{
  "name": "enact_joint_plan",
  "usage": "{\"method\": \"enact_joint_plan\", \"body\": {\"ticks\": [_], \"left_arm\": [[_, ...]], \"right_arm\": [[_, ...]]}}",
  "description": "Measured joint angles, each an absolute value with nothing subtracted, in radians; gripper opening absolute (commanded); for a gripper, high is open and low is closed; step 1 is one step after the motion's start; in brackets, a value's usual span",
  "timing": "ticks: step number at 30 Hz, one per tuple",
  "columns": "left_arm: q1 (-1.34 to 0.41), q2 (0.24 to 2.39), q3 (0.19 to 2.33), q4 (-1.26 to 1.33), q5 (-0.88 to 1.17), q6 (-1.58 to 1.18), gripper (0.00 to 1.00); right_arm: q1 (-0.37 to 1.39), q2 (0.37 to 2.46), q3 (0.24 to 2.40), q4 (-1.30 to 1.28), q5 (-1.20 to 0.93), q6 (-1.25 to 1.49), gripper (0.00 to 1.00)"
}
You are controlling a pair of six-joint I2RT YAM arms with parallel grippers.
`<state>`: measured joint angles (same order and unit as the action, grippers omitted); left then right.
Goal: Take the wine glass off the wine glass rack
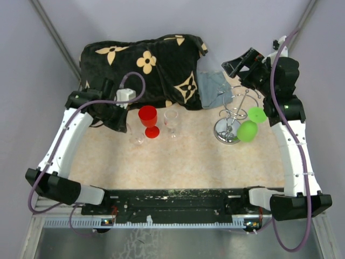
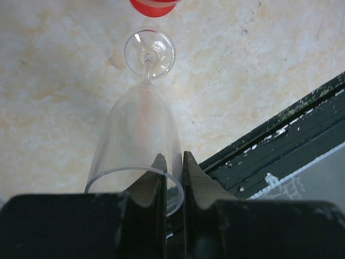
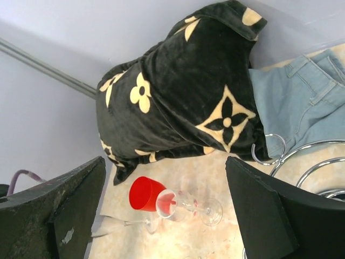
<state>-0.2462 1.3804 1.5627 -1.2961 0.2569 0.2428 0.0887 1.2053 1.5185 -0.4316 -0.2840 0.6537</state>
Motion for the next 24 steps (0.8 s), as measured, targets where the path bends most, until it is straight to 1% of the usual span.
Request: {"method": "enact_joint_plan", "body": {"ticks": [6, 16, 20, 24], "left_arm": [[-0.385, 1.449, 1.574, -1.312, 0.242, 0.271, 0.0], [-0.487, 1.579, 1.655, -1.347, 0.253, 0.307, 0.0], [-0.544, 1.619, 1.671, -1.35, 0.253, 0.312, 0.0], [-0.563, 1.652, 1.672, -1.354, 0.245, 0.313, 0.0]], "right_arm": [[0.086, 1.205, 1.518, -0.445, -0.26, 0.654, 0.93], [0.082, 1.189, 1.505, -0.488, -0.223, 0.654, 0.93], [0.082, 1.17, 1.499, -0.512, -0.206, 0.654, 0.93], [0.08, 1.15, 1.497, -0.527, -0.191, 0.649, 0.94]]}}
